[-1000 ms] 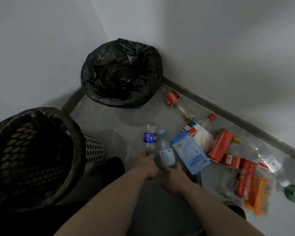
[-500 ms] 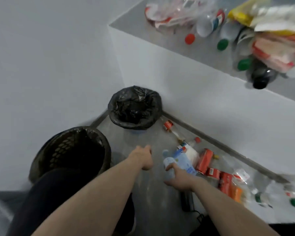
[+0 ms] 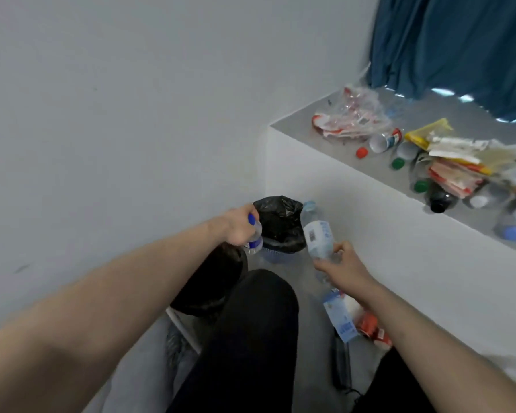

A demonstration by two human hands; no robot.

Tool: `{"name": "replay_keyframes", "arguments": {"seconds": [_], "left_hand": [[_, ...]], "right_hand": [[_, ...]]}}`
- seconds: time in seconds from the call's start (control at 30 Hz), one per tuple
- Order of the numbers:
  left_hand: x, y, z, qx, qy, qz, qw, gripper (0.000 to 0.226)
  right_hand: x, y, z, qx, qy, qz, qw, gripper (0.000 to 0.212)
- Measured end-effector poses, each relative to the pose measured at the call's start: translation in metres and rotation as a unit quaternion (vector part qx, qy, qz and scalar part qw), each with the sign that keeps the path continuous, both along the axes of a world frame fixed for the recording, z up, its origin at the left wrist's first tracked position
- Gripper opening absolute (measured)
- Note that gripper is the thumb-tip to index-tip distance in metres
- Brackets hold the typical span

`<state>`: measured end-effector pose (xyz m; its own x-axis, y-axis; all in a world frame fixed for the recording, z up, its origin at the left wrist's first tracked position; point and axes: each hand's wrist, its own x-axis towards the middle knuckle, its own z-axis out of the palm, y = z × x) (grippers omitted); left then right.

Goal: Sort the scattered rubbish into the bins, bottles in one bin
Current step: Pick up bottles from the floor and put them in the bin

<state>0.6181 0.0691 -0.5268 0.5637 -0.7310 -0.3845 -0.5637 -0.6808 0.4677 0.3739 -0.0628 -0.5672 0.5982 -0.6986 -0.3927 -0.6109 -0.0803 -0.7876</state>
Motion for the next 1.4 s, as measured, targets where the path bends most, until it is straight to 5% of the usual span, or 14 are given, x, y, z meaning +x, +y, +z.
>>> {"name": "replay_keyframes", "arguments": {"seconds": [0.23, 0.43, 0.77, 1.4], "left_hand": [[0.044, 0.074, 0.005, -0.034, -0.072, 0.085, 0.993, 0.035], [0.066, 0.115, -0.026, 0.000, -0.104, 0.130, 0.986, 0.041], [0.099, 0.125, -0.107, 0.065, -0.100, 0.140, 0.983, 0.043], [0.125, 0.093, -0.229, 0.201, -0.046, 0.171, 0.963, 0.045]], "right_hand": [[0.083, 0.027, 0.057, -0.003, -0.139, -0.070, 0.988, 0.069], [0.151, 0.064, 0.040, 0.057, -0.165, -0.041, 0.984, 0.079], [0.176, 0.075, -0.037, 0.011, -0.049, -0.011, 0.999, 0.051], [0.187, 0.032, -0.120, -0.050, -0.013, 0.073, 0.996, 0.063]]}}
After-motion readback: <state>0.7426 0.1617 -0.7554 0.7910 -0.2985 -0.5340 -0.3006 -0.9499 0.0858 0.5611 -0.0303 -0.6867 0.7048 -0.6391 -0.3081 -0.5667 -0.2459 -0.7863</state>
